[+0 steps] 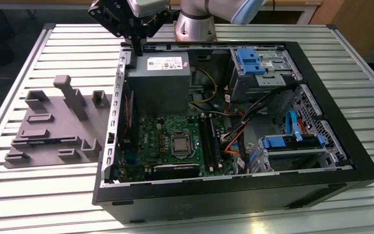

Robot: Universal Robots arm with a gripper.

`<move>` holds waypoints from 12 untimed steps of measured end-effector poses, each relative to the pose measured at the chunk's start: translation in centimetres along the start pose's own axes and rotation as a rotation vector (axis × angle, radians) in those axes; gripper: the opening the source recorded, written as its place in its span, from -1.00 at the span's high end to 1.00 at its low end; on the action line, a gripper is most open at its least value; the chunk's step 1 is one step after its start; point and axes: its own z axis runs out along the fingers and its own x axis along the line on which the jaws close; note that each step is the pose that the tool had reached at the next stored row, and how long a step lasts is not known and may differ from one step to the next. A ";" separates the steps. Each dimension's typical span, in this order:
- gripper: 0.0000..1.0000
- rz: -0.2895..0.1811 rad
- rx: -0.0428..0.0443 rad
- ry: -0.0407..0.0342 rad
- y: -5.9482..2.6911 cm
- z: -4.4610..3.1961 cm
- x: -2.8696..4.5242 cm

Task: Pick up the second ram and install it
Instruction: 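Reach for the second ram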

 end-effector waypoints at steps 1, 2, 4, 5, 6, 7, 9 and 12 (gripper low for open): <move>0.79 0.000 0.0000 0.0000 0.00 0.00 0.05; 0.79 0.000 0.0000 0.0001 -0.01 0.00 0.10; 0.79 0.000 0.0001 0.0001 -0.01 0.01 0.20; 0.79 0.000 0.0000 0.0000 -0.02 0.01 0.24; 0.79 0.000 0.0000 0.0000 -0.02 0.02 0.29; 0.79 0.000 0.0000 0.0000 -0.03 0.02 0.33; 0.79 0.000 0.0000 0.0000 -0.03 0.03 0.42; 0.79 0.000 0.0000 0.0000 -0.04 0.04 0.55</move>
